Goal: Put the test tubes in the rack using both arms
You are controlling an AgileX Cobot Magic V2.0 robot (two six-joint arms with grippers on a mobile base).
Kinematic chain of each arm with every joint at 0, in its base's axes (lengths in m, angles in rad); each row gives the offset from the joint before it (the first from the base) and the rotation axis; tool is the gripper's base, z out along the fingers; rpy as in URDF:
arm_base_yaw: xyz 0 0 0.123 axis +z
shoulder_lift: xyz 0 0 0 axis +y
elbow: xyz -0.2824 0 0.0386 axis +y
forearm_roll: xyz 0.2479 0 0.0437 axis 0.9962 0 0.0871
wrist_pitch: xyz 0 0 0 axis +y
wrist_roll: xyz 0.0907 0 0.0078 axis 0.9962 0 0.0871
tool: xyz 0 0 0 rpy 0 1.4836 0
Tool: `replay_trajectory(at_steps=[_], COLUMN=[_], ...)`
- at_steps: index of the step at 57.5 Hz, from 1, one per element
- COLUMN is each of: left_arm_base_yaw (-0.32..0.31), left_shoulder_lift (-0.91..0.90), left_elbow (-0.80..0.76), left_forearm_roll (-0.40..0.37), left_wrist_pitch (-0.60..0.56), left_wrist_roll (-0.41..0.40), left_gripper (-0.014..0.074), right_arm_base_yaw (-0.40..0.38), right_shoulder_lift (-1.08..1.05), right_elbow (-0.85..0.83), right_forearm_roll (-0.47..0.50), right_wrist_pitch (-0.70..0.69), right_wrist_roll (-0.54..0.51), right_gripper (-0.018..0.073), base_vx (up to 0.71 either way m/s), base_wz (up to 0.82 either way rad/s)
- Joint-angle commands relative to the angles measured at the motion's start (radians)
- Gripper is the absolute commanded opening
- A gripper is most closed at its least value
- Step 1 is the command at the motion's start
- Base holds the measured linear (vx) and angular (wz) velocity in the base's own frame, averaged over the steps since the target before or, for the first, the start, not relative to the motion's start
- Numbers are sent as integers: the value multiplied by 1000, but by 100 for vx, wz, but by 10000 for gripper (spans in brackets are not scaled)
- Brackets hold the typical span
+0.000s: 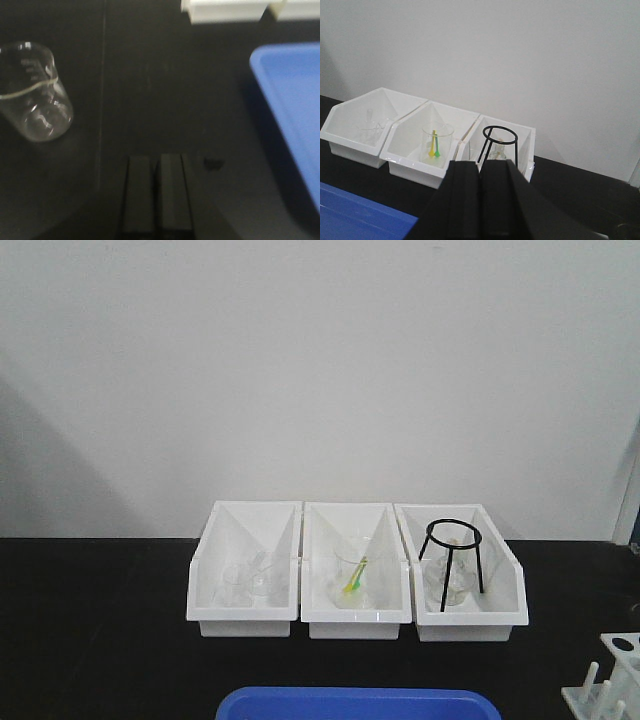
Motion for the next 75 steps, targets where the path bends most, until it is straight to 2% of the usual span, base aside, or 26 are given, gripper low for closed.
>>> replay_trajectory(at_steps=[1, 10, 15, 20, 25, 27, 28, 31, 34, 38, 47, 56, 59, 67, 75], left_arm_base_yaw=[-6, -6, -6, -6, -3, 2, 7, 26, 49, 94, 212, 327, 356, 393, 393], left_shoulder_lift=[-4, -21, -37, -50, -64, -68, -70, -87, -117, -184, -343, -511, -552, -645, -673], left_elbow=[-32, -32, -32, -32, -30, -26, -20, 10, 46, 112, 250, 387, 386, 387, 387], left_forearm_roll=[-43, -179, -298, -481, -696, -747, -814, -912, -932, -921, -818, -814, -793, -732, -709], left_wrist_pitch=[-55, -219, -333, -412, -465, -487, -508, -580, -639, -674, -674, -674, -595, -556, -567], left_wrist_roll=[140, 399, 545, 712, 940, 996, 1049, 1163, 1175, 1125, 984, 932, 919, 891, 877], left_gripper=[-18, -18, -18, -18, -18, -18, -18, -18, -18, -18, -18, -17, -17, -17, -17], right_arm_base_yaw=[-1, -1, -1, -1, -1, -1, -1, -1, -1, -1, -1, -1, -1, -1, -1], right_shoulder_lift=[2, 2, 2, 2, 2, 2, 2, 2, 2, 2, 2, 2, 2, 2, 1], right_elbow=[-27, -27, -27, -27, -27, -27, -27, -27, -27, -27, -27, -27, -27, -27, -27], right_forearm_roll=[42, 42, 39, 39, 37, 31, 26, 18, 18, 18, 18, 18, 18, 18, 18], right_wrist_pitch=[3, 3, 4, 6, 6, 6, 6, 6, 6, 6, 6, 6, 6, 8, 7], right_wrist_roll=[-1, -1, -1, -1, -1, -1, -1, -1, -1, -1, -1, -1, -1, -1, -2], right_gripper=[-8, -8, -8, -8, -8, -8, -8, -8, -8, -8, -8, -8, -8, -8, -8], base_vx=[0, 0, 0, 0, 0, 0, 0, 0, 0, 0, 0, 0, 0, 0, 0], base_wz=[0, 0, 0, 0, 0, 0, 0, 0, 0, 0, 0, 0, 0, 0, 0])
